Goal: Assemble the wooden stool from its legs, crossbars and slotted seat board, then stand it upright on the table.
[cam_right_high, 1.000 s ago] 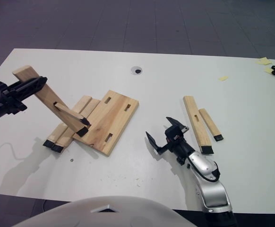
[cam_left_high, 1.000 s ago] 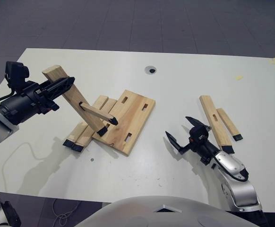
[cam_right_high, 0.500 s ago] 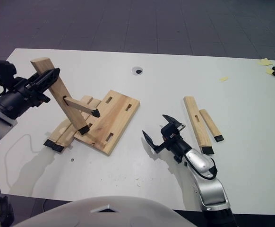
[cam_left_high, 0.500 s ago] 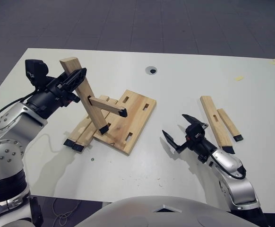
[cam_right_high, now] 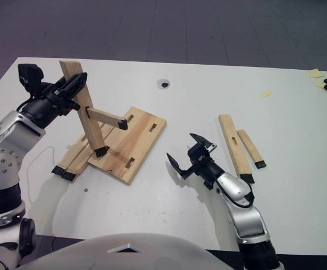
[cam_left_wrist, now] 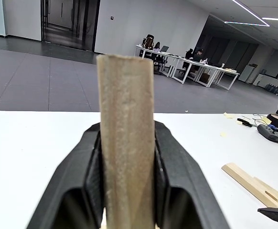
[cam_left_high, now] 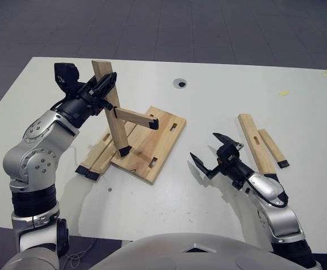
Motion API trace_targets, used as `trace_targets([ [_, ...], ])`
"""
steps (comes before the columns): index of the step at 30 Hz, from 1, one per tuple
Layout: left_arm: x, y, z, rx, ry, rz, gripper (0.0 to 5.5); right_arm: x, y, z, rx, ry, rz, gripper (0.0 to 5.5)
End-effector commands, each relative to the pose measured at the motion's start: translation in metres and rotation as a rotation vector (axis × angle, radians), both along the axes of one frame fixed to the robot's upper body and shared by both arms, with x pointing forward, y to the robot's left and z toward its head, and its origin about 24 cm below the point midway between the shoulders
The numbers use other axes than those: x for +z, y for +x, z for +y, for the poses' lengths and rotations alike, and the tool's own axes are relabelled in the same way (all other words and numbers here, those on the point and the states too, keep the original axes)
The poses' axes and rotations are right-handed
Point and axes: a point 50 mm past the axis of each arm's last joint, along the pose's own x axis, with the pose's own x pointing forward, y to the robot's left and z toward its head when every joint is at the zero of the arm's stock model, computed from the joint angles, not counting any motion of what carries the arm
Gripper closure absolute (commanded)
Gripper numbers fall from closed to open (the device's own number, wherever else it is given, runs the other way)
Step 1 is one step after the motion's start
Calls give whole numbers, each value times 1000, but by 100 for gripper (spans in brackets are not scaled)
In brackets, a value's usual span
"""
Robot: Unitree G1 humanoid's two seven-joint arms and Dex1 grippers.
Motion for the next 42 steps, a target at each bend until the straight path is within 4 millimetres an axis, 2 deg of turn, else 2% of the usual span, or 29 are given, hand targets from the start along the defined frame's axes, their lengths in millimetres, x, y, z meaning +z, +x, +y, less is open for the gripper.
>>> trace_targets([
  [1, 9, 5, -7, -10, -20, -38, 448, -1, 1, 2, 5, 1, -5, 10],
  [4, 4, 4, -9, -13, -1, -26, 448, -1, 1, 3, 4, 0, -6, 10],
  [8, -10, -1, 0, 20, 37, 14, 448, -1, 1, 1, 2, -3, -12, 10],
  [13, -8, 2, 8, 67, 65, -16, 448, -1, -1, 1, -1, -2, -9, 10],
  [19, -10, 4, 3, 74, 56, -30, 448, -1, 0, 3, 8, -1, -13, 10],
  [22, -23, -6, -1, 60, 65, 8, 448, -1, 2, 2, 13, -5, -16, 10],
  [26, -40, -31, 0, 87, 64, 30, 448, -1, 1, 1, 12, -11, -19, 10],
  [29, -52, -51, 5, 107, 105, 42, 448, 0, -1, 1, 8, -10, -18, 10],
  [35, -86, -77, 18, 185, 232, 104, 448, 0, -1, 1, 7, -16, -22, 10],
  [38, -91, -73, 16, 190, 240, 97, 448, 1, 1, 2, 10, -16, -25, 10],
  [42, -79, -54, 8, 162, 239, 17, 448, 3, 7, 6, 24, -21, -42, 10],
])
